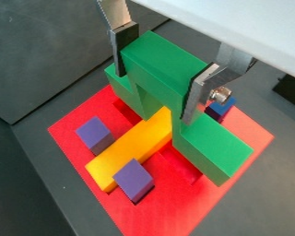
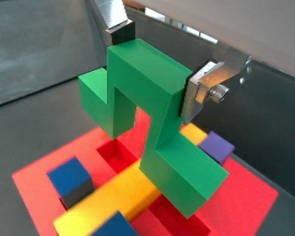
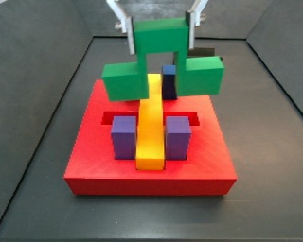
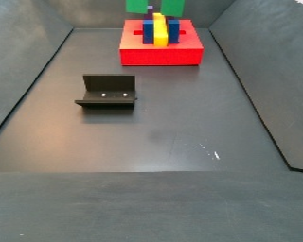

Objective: Pick up the green object. Move up. Place the green object on the fixture. Regrasp the green object. Move to above the board. Insert the green object.
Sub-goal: Insert the green object.

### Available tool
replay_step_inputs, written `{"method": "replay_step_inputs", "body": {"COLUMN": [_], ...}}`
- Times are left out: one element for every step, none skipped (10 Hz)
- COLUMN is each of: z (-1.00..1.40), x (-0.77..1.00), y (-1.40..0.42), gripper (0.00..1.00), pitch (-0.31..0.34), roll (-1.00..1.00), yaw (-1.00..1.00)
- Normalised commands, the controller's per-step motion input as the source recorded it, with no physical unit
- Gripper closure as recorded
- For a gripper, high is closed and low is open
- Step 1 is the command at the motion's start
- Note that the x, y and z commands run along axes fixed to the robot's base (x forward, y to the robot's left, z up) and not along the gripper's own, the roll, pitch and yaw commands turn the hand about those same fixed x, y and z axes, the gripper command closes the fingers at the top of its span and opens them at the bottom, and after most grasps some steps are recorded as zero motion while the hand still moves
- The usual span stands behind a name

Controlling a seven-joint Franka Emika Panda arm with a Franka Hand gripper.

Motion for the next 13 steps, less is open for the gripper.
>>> {"method": "replay_step_inputs", "body": {"z": [-0.19,-0.29,-0.41,-0.42,-0.36,-0.1,0.03,0.11,0.17,0.14,0.05,0.15,0.0], "x": [-0.02,0.0,0.05,0.0,-0.06,-0.17,0.0,-0.05,-0.11,-0.12,-0.2,-0.33,-0.17], "y": [-0.07,0.0,0.0,0.02,0.16,0.23,0.19,0.15,0.11,0.02,0.0,0.0,0.0], "gripper": [1.0,1.0,1.0,1.0,1.0,1.0,1.0,1.0,1.0,1.0,1.0,1.0,1.0], "pitch": [0.0,0.0,0.0,0.0,0.0,0.0,0.0,-0.021,-0.044,-0.063,-0.073,-0.129,-0.076], "roll": [0.03,-0.05,-0.14,-0.15,-0.16,-0.22,-0.25,-0.21,-0.16,-0.08,-0.07,-0.06,-0.04], "yaw": [0.07,0.06,0.03,0.0,0.0,0.01,0.04,0.05,0.03,0.01,0.03,0.09,0.0]}}
